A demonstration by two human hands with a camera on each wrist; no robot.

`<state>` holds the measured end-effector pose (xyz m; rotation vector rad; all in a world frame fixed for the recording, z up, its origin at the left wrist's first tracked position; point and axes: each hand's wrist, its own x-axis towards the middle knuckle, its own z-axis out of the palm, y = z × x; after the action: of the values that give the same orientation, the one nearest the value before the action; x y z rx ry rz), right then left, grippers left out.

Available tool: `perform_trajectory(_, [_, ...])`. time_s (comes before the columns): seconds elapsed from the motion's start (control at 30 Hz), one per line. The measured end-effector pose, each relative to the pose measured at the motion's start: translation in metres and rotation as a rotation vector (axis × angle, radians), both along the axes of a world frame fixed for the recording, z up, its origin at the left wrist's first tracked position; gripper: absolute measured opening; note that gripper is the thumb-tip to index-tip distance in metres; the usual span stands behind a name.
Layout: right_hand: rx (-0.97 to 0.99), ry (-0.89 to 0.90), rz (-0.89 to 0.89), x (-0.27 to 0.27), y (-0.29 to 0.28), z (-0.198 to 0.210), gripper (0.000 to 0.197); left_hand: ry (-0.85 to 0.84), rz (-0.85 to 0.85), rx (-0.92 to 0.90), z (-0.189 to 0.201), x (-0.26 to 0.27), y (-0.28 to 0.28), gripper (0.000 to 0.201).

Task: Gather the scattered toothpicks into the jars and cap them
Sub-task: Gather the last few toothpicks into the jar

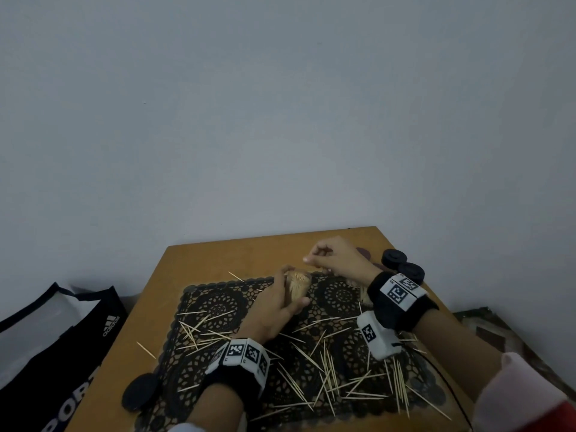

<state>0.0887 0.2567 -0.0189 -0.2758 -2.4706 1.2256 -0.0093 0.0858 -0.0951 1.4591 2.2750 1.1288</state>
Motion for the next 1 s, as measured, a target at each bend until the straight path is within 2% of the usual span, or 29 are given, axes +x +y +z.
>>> perform_trajectory(0.1, [0.133, -0.219, 0.033, 0.024, 0.010, 0.009, 0.012, 0.004, 0.002, -0.013, -0.001, -0.001, 0.000, 0.068])
perform_trajectory(0.23, [0.462, -0.745, 0.244, 0.058, 0.014, 0.002, 0.054, 0.000, 0.006, -0.031, -0.003, -0.003, 0.000, 0.069])
perform_trajectory(0.33, [0.601, -0.935, 0.277, 0.073, 0.018, -0.024, 0.075, 0.009, 0.002, -0.041, -0.004, -0.005, 0.001, 0.070])
perform_trajectory(0.4, [0.631, -0.940, 0.261, 0.079, 0.021, -0.036, 0.078, 0.009, 0.000, -0.052, -0.004, -0.005, 0.001, 0.070])
perform_trajectory(0.47, [0.657, -0.847, 0.233, 0.083, 0.023, -0.041, 0.074, 0.015, 0.002, -0.060, -0.005, -0.005, 0.001, 0.070])
perform_trajectory(0.63, [0.705, -0.641, 0.207, 0.089, 0.030, -0.043, 0.046, 0.036, 0.008, -0.076, -0.007, -0.007, 0.001, 0.069])
perform_trajectory(0.83, [0.667, -0.588, 0.199, 0.090, 0.031, -0.042, 0.018, 0.037, 0.007, -0.089, -0.010, -0.011, 0.001, 0.074])
perform_trajectory(1.0, [0.816, -0.592, 0.210, 0.093, 0.025, -0.033, 0.015, 0.028, 0.018, -0.096, -0.008, -0.008, 0.001, 0.071])
